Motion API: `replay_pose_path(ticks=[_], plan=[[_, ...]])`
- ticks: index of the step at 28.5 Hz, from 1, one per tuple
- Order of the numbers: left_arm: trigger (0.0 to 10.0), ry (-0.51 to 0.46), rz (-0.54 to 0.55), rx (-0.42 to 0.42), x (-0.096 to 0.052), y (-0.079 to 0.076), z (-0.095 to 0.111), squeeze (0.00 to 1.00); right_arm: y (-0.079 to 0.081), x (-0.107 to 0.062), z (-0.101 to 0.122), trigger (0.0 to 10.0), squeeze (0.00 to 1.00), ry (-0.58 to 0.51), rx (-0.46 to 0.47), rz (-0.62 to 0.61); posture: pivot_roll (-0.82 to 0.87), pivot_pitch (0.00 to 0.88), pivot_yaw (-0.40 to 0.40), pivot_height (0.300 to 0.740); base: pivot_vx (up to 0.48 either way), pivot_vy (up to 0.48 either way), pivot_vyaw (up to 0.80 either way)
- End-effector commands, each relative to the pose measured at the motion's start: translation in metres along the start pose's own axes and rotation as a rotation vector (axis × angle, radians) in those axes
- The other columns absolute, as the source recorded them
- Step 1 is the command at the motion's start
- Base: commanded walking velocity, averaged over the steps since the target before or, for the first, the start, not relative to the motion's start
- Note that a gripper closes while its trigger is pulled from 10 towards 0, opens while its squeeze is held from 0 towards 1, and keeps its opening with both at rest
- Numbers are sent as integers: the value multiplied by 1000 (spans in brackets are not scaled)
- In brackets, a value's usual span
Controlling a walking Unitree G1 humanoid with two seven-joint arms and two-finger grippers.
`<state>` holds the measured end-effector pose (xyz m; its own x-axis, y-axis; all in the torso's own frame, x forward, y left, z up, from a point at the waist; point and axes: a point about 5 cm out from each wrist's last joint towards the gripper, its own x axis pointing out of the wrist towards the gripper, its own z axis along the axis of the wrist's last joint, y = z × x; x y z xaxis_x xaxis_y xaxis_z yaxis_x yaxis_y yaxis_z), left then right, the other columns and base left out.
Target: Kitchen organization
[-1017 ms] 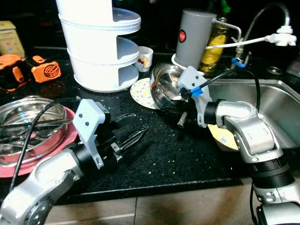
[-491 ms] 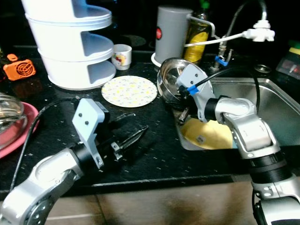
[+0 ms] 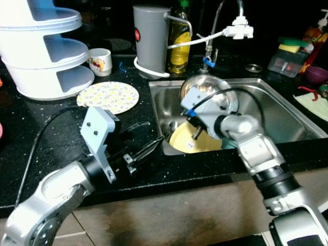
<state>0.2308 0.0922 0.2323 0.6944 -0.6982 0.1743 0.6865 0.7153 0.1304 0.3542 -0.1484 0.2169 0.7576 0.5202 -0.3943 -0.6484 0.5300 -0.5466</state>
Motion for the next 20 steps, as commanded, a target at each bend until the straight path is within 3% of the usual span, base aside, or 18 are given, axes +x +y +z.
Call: replay_pose_path(ticks=[1,2,11,12,13,18,20], plan=[[10000,11,12,9,0,2,-2,0,-5,0,3,10000,702,0,-27,-28,35,0,-108,740,0,0,0],[10000,12,15,11,0,3,-2,0,-4,2,2,10000,1000,5,-18,-23,40,0,-110,740,0,0,0],[10000,27,81,37,-2,12,-3,0,-9,9,-6,10000,1000,70,-19,-94,44,0,-111,740,0,0,0],[10000,42,128,33,-2,18,-5,0,-10,9,-4,10000,827,49,-8,-111,42,0,-110,740,0,0,0],[10000,61,233,19,-4,30,-10,0,-10,9,1,10000,0,4,26,-125,42,0,-110,740,0,0,0],[10000,64,394,-21,-7,50,-14,0,-11,7,9,10000,0,-78,74,-133,37,0,-106,740,0,0,0],[10000,20,498,-125,-10,65,-14,0,-12,2,29,10000,0,-280,226,-116,32,0,-102,740,0,0,0]])
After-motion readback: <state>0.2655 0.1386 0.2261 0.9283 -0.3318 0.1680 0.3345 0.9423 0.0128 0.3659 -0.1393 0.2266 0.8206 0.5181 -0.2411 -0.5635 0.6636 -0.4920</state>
